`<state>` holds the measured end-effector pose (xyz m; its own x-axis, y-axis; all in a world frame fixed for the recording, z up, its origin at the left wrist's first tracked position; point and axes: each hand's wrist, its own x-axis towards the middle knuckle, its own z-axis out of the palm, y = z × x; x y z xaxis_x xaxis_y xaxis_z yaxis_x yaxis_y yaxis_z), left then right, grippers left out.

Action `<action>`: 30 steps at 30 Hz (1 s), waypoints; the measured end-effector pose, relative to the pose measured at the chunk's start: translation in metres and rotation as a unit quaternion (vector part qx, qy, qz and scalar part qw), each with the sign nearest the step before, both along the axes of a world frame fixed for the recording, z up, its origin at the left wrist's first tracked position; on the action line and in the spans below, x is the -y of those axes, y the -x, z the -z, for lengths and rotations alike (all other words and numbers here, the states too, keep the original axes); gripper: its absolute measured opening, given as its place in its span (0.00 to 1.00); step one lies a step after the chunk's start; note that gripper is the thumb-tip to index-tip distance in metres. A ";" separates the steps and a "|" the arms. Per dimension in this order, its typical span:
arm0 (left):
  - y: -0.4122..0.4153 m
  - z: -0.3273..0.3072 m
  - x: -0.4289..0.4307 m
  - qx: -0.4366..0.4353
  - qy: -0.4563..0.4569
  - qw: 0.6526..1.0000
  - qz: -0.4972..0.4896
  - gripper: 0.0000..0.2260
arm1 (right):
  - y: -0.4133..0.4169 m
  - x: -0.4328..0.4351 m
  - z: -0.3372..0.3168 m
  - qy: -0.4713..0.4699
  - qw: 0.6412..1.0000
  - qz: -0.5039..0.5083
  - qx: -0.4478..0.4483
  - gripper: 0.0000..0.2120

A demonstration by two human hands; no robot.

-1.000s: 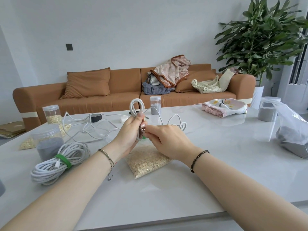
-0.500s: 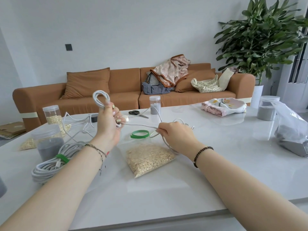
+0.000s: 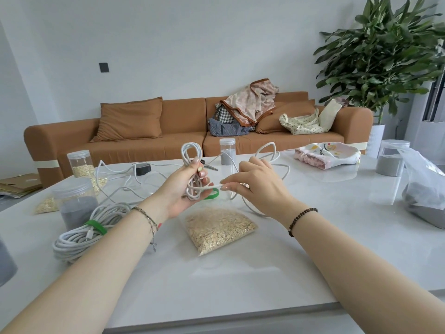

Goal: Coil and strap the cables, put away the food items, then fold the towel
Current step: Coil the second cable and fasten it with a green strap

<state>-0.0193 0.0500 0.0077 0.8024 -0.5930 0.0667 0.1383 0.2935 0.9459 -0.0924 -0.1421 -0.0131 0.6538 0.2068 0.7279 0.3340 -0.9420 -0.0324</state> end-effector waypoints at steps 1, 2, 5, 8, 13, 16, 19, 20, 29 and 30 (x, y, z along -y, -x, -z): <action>0.001 0.001 0.000 0.007 -0.022 1.000 0.006 0.15 | 0.001 0.000 -0.001 0.016 1.000 0.006 -0.001 0.23; 0.001 0.002 0.000 0.010 -0.040 0.999 0.012 0.14 | 0.002 0.001 -0.002 0.031 0.999 0.010 0.002 0.23; 0.002 0.002 -0.001 0.002 -0.076 0.997 0.017 0.12 | 0.004 0.001 -0.003 0.071 0.996 0.027 0.039 0.19; 0.006 0.001 0.001 0.006 -0.094 0.995 -0.017 0.11 | 0.004 0.000 -0.004 0.087 0.991 0.050 0.089 0.13; 0.015 0.002 0.007 0.022 -0.102 0.994 -0.020 0.12 | 0.005 -0.011 -0.004 0.122 0.973 0.082 0.176 0.15; 0.019 0.002 0.008 0.064 -0.147 0.987 -0.005 0.12 | 0.004 -0.014 -0.003 0.157 0.963 0.092 0.199 0.18; 0.019 0.002 0.011 0.066 -0.141 0.988 0.014 0.12 | 0.003 -0.015 -0.002 0.169 0.958 0.099 0.209 0.18; 0.018 0.003 0.011 0.064 -0.135 0.989 0.018 0.12 | 0.004 -0.015 -0.002 0.170 0.957 0.100 0.214 0.18; 0.013 0.010 0.011 0.100 -0.155 0.983 0.018 0.12 | 0.007 -0.019 -0.002 0.148 0.965 0.069 0.205 0.12; 0.013 0.010 0.011 0.109 -0.164 0.980 0.018 0.12 | 0.007 -0.019 -0.002 0.145 0.966 0.069 0.203 0.11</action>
<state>-0.0324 0.0395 -0.0021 0.7690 -0.6383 0.0343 -0.0721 -0.0332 0.9968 -0.0996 -0.1227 -0.0112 0.3623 0.3715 0.8548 0.1335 -0.9283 0.3469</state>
